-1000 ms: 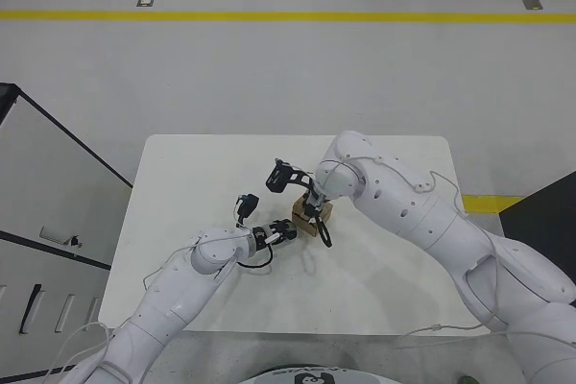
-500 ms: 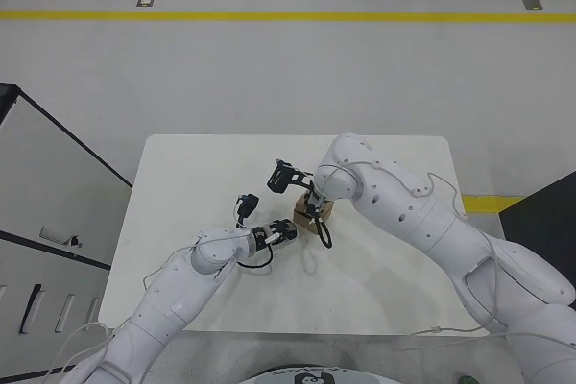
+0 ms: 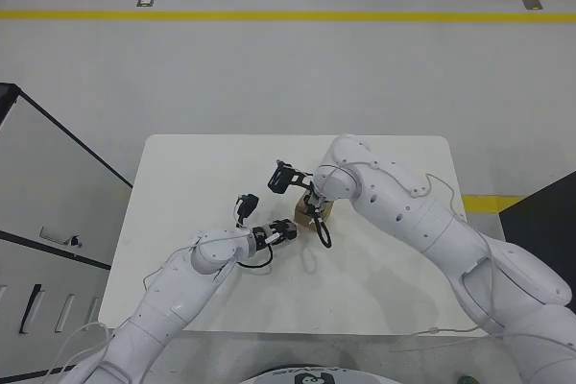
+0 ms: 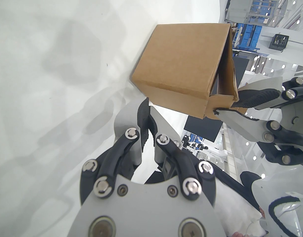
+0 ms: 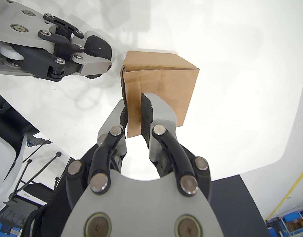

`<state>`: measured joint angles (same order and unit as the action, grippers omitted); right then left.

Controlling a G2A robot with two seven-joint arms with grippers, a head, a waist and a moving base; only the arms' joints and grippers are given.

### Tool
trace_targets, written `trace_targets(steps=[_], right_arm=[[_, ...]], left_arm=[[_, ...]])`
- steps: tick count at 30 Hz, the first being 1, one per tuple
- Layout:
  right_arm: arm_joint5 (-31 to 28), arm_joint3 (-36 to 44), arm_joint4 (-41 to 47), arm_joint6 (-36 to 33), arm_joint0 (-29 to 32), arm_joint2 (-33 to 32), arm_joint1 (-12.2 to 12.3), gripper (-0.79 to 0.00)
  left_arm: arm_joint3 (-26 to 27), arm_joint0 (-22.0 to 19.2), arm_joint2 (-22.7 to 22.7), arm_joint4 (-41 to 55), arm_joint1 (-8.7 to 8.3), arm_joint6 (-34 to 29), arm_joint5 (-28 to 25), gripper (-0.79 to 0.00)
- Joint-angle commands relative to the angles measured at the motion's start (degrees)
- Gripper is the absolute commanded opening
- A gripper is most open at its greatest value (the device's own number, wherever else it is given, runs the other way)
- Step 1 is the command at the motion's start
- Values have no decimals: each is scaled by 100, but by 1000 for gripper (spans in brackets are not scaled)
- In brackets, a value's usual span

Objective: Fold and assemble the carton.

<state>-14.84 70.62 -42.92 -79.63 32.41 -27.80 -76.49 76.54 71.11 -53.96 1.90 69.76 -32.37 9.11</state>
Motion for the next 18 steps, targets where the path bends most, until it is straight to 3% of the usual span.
trace_targets(steps=[1, 14, 18], right_arm=[[-1, -17, 22, 5, 5, -14, -8, -659], [35, -16, -182, 30, 31, -43, -46, -683], [46, 43, -226, 1, 44, -74, -48, -554]], left_arm=[[0, 0, 0, 0, 0, 0, 0, -785], [0, 0, 0, 0, 0, 0, 0, -785], [0, 0, 0, 0, 0, 0, 0, -785]])
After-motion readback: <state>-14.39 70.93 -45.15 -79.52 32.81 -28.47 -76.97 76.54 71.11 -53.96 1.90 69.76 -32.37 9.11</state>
